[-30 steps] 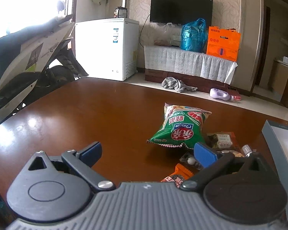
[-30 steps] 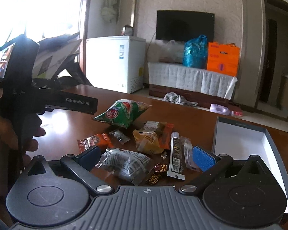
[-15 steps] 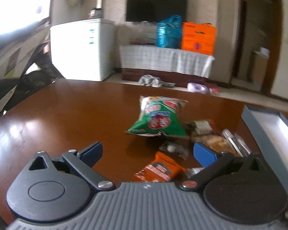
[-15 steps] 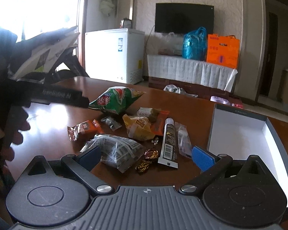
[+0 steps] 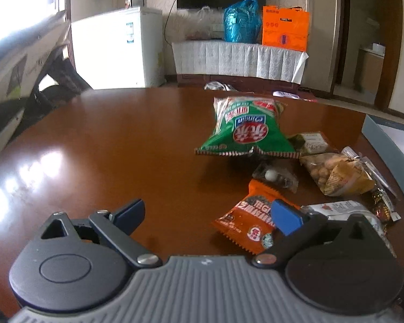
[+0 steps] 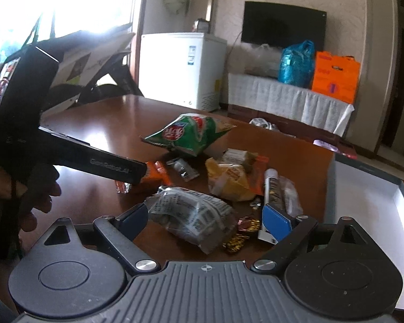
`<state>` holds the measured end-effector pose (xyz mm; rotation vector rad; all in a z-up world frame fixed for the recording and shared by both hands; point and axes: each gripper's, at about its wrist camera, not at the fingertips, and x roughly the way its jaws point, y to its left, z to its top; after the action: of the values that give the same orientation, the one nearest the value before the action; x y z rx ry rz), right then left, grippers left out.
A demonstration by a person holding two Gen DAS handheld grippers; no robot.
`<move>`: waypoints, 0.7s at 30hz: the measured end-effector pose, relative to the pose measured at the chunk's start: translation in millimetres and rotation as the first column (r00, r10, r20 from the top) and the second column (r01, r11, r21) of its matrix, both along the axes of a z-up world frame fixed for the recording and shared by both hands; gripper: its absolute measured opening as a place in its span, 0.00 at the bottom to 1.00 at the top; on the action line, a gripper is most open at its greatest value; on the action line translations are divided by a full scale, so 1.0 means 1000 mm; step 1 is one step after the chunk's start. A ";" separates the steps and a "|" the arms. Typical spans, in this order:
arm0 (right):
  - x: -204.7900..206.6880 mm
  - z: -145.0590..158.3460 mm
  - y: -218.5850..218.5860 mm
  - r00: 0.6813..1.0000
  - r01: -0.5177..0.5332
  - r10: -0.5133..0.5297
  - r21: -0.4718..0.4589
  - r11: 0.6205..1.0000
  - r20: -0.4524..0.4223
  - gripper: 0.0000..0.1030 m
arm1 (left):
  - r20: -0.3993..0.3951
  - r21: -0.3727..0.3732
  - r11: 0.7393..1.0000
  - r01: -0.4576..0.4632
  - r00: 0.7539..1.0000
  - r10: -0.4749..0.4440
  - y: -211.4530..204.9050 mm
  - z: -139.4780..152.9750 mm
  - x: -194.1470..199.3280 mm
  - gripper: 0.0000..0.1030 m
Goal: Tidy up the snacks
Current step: 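Close the left tool on the orange packet while the right tool grasps the white wrapper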
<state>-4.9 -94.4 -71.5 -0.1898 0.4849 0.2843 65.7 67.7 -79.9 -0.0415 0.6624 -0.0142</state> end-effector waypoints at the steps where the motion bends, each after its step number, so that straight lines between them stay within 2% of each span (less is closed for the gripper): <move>1: 0.002 -0.001 0.002 1.000 -0.003 0.003 0.000 1.000 -0.003 0.89 | 0.002 -0.021 1.000 0.011 1.000 -0.011 0.002 0.000 0.002 0.93; 5: 0.011 -0.005 0.005 1.000 -0.010 0.010 0.007 1.000 -0.018 0.88 | 0.007 -0.041 0.998 0.055 0.998 -0.055 -0.002 -0.001 0.008 0.86; 7: 0.014 -0.007 0.008 0.999 -0.022 0.022 0.001 1.000 -0.028 0.88 | -0.002 -0.027 0.995 0.096 0.995 -0.096 -0.008 -0.001 0.011 0.82; 10: 0.017 -0.010 0.010 0.998 -0.037 0.036 -0.010 0.999 -0.043 0.87 | -0.012 0.025 0.989 0.144 0.990 -0.143 -0.020 -0.002 0.010 0.82; 12: 0.019 -0.012 0.011 0.998 -0.040 0.039 -0.014 0.999 -0.048 0.87 | -0.047 0.055 0.987 0.150 0.988 -0.148 -0.026 -0.005 0.013 0.82; 18: 0.030 -0.014 0.013 0.996 -0.057 0.056 -0.013 0.998 -0.068 0.87 | -0.057 0.030 0.987 0.160 0.986 -0.158 -0.026 -0.007 0.018 0.82; 21: 0.032 -0.016 0.016 0.993 -0.076 0.074 -0.018 0.997 -0.088 0.82 | -0.053 0.023 0.986 0.163 0.985 -0.162 -0.026 -0.008 0.019 0.79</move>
<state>27.1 -78.6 -87.2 -0.2169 0.5683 0.3624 84.7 41.3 -87.8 0.0383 0.7158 -0.1620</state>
